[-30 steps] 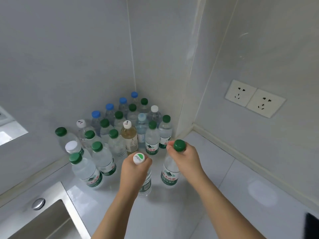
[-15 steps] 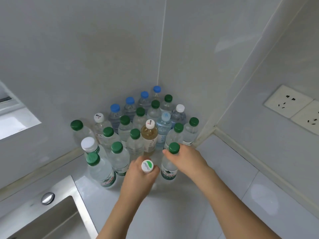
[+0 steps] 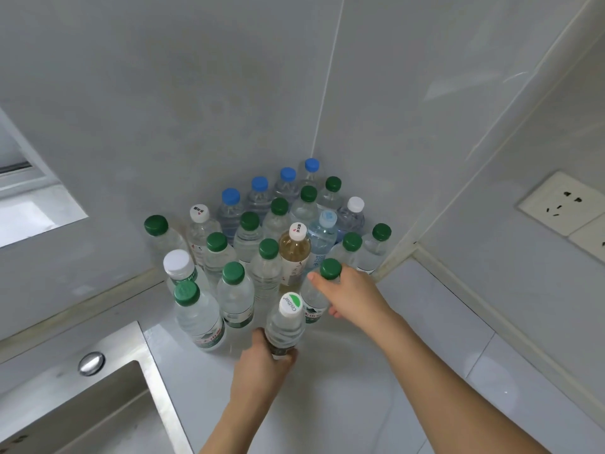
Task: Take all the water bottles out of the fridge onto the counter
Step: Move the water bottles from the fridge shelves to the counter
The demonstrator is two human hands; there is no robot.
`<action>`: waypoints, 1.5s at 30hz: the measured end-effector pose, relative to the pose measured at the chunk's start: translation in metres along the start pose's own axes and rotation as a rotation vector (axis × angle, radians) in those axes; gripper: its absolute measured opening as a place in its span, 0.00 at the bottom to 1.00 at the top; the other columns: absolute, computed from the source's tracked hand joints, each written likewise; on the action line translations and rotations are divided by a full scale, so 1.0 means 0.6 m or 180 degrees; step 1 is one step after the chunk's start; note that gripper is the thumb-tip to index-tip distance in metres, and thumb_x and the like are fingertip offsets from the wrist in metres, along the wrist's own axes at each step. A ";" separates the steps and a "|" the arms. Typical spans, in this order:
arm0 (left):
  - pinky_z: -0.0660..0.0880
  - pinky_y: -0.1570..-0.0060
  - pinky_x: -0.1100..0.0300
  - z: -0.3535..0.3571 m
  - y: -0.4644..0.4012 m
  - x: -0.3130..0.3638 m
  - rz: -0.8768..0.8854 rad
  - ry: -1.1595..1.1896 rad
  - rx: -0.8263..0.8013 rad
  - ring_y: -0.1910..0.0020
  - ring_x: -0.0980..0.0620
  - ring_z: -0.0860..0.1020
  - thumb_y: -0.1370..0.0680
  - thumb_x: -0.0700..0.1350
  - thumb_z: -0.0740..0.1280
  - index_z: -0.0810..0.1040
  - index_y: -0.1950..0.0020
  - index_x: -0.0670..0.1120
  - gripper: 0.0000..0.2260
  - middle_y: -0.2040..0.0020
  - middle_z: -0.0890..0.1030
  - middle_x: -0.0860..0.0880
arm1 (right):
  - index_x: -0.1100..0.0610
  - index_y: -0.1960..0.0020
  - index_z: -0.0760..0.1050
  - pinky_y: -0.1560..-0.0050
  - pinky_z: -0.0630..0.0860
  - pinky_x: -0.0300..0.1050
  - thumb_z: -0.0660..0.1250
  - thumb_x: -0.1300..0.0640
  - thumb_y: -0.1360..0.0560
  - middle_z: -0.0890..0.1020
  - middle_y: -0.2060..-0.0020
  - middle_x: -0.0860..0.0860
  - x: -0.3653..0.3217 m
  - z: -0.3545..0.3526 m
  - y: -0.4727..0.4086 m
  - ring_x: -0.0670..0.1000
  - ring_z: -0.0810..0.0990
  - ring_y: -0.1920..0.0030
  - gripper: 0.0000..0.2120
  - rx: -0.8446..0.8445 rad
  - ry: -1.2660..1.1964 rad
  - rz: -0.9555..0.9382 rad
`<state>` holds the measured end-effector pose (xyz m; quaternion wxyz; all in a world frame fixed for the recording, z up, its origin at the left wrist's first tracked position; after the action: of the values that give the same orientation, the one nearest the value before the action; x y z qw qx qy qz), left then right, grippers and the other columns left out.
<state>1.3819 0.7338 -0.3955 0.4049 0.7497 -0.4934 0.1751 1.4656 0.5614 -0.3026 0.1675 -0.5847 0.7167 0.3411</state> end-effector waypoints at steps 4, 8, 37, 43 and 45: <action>0.73 0.57 0.55 0.008 -0.021 0.008 0.0012 0.0019 0.0166 0.47 0.40 0.79 0.27 0.57 0.70 0.68 0.42 0.46 0.22 0.50 0.83 0.45 | 0.49 0.49 0.75 0.53 0.81 0.54 0.61 0.29 0.31 0.82 0.59 0.50 -0.007 0.005 -0.014 0.54 0.83 0.59 0.25 0.0101 -0.0018 0.0014; 0.77 0.56 0.53 0.011 -0.051 0.014 0.0136 0.0177 0.0240 0.49 0.41 0.80 0.27 0.57 0.69 0.68 0.41 0.47 0.21 0.50 0.83 0.47 | 0.48 0.47 0.75 0.51 0.81 0.55 0.61 0.28 0.32 0.82 0.56 0.51 -0.016 0.016 -0.020 0.56 0.83 0.55 0.27 0.0239 -0.0124 -0.0034; 0.69 0.40 0.54 0.059 0.137 0.110 0.0985 -0.0514 0.0083 0.34 0.43 0.72 0.19 0.51 0.62 0.67 0.27 0.41 0.23 0.33 0.75 0.43 | 0.58 0.25 0.61 0.33 0.64 0.44 0.62 0.53 0.21 0.68 0.29 0.55 0.155 -0.138 0.282 0.54 0.68 0.30 0.26 0.0381 0.0344 0.0310; 0.69 0.39 0.55 0.142 0.271 0.232 0.2056 -0.1110 -0.0292 0.32 0.46 0.70 0.18 0.51 0.60 0.64 0.25 0.44 0.22 0.28 0.70 0.46 | 0.55 0.23 0.58 0.34 0.64 0.43 0.61 0.51 0.21 0.64 0.27 0.53 0.253 -0.212 0.429 0.52 0.66 0.29 0.28 0.0701 0.0154 0.0597; 0.69 0.39 0.54 0.173 0.323 0.268 0.2393 -0.1284 -0.0385 0.32 0.45 0.70 0.18 0.50 0.59 0.64 0.25 0.45 0.22 0.28 0.69 0.47 | 0.55 0.23 0.57 0.33 0.64 0.44 0.61 0.51 0.21 0.63 0.26 0.53 0.291 -0.236 0.481 0.52 0.65 0.28 0.29 0.0874 0.0114 0.0717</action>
<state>1.2694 0.5209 -0.2683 0.2516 0.5118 -0.8109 0.1312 1.1677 0.3623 -0.2289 0.1938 -0.4783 0.8204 0.2462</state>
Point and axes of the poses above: each hand's wrist, its own y-axis away from the middle knuckle, its own z-axis out of the palm, x = y × z, the point moved 5 cm from there along -y, towards the middle knuckle
